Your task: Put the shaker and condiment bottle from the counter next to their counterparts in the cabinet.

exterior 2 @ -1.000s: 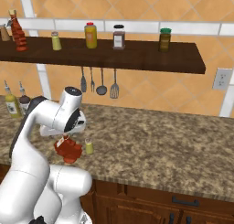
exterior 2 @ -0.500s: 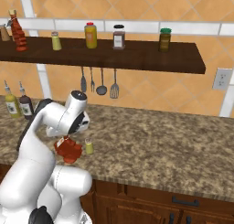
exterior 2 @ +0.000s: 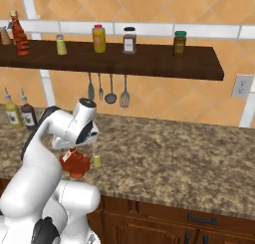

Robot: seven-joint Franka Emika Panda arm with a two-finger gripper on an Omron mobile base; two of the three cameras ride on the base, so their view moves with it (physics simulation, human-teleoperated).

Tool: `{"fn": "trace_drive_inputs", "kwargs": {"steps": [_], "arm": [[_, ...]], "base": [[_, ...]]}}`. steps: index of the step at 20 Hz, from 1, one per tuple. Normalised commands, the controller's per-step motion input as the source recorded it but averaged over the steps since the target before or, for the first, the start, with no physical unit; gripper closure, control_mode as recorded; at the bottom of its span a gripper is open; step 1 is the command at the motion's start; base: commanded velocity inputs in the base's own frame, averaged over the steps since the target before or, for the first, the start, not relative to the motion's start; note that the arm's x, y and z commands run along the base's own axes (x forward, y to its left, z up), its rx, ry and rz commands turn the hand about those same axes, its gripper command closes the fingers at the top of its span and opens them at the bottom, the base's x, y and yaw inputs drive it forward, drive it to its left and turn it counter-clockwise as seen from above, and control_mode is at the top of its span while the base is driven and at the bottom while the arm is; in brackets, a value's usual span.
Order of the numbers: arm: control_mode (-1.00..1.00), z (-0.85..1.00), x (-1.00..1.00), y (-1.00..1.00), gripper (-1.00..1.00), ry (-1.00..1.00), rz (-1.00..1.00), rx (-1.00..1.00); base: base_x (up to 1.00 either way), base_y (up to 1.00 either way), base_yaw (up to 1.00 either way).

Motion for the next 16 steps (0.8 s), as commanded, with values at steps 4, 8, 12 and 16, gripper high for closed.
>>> {"fn": "trace_drive_inputs", "kwargs": {"steps": [4,8,12,16], "arm": [[-1.00,-0.46,-0.47,0.00,-1.00,0.00,0.00,0.00],[-1.00,-0.43,-0.43,0.00,-1.00,0.00,0.00,0.00],[-1.00,-0.55,-0.29,0.09,1.00,0.08,0.00,0.00],[-1.00,-0.47,-0.01,0.03,1.00,0.15,0.00,0.01]], "base": [[0.00,0.00,0.00],[0.00,0.00,0.00],[0.00,0.00,0.00],[0.00,0.00,0.00]]}}
